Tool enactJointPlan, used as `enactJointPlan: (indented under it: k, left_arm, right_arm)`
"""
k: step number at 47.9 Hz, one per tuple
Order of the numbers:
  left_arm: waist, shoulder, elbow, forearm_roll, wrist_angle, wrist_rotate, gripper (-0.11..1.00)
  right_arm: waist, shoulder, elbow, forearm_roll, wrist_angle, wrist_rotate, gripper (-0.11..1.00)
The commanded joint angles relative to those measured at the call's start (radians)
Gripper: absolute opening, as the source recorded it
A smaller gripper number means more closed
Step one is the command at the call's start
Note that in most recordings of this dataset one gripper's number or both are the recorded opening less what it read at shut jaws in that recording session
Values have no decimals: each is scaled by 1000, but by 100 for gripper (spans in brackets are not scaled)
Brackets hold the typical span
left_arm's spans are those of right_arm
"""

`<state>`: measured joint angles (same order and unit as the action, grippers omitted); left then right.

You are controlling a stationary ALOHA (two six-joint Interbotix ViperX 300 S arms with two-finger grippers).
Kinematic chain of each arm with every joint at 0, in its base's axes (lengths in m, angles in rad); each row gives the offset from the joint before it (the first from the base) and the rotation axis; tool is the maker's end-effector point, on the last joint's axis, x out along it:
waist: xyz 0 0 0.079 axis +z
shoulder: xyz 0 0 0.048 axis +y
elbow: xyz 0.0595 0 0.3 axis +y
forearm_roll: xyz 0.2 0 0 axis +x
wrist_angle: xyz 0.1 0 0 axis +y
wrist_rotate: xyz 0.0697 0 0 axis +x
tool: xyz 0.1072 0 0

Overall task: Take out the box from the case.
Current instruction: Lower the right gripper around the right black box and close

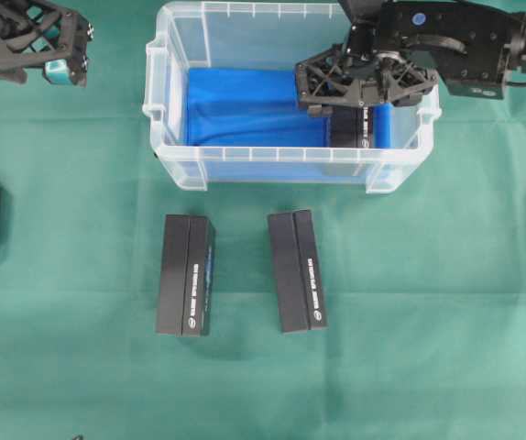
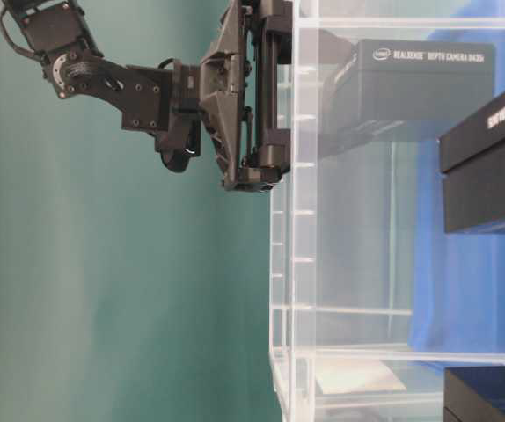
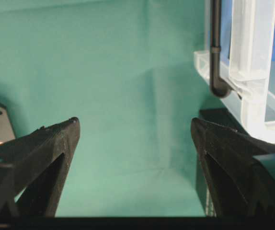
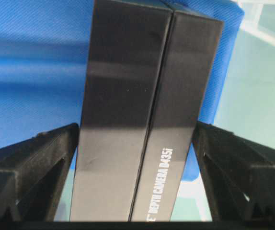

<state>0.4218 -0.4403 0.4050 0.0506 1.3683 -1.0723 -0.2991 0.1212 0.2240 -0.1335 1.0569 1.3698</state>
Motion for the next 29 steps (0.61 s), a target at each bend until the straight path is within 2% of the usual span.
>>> enactJointPlan:
  k: [1,14,17,21,29]
  left_arm:
    - [-8,-15,-8,-2,-2,0,100]
    - [-8,-15,-6,-2,0,2,100]
    - [-8,-15,-6,-2,0,2,100]
    - [-8,-15,-6,-2,-2,2,100]
    - [-8,-15,-5,-2,0,2,100]
  right_arm:
    - [-2,-6,-6,5,-8,5,91]
    - [-3,-6,-6,3,-9,23,89]
    - [-2,-5,-6,2,-12,26,84]
    - [-3,-6,-9,2,-12,28,66]
    - [-2,-6,-14,3,-12,28,65]
